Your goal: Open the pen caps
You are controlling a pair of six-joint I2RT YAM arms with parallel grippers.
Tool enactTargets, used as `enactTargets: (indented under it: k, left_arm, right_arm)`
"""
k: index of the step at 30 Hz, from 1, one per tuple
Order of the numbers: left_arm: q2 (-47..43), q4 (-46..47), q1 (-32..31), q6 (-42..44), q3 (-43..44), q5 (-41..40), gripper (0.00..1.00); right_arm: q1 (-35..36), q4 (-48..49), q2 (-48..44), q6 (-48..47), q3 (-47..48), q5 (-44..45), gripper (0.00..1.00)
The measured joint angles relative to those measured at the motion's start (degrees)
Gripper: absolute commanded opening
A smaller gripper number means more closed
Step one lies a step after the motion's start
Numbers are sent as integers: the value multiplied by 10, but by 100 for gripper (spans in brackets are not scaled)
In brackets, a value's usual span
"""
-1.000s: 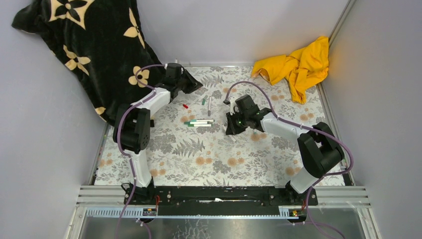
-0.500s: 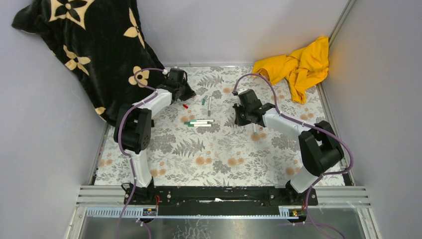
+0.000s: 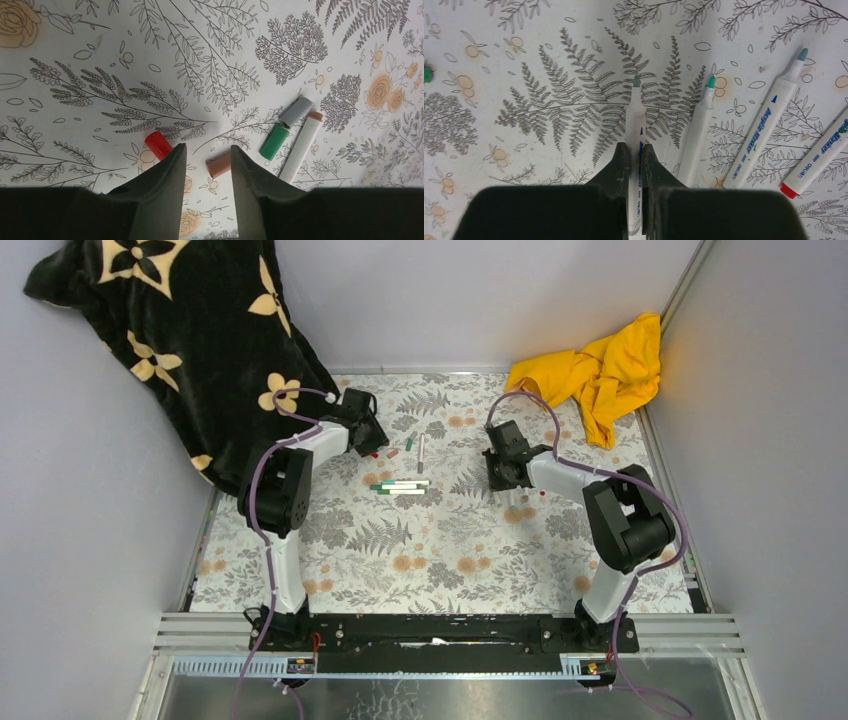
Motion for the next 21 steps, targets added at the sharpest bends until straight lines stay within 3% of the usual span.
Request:
enactTargets:
  k: [11,21]
  left_arm:
    - [-21,4,5,-4,-24,-4,63]
    - [-104,34,5,-24,-68,5,70]
  right_arm:
    - [-16,1,14,12,-3,30,33]
    - [-22,0,14,11,-10,47,42]
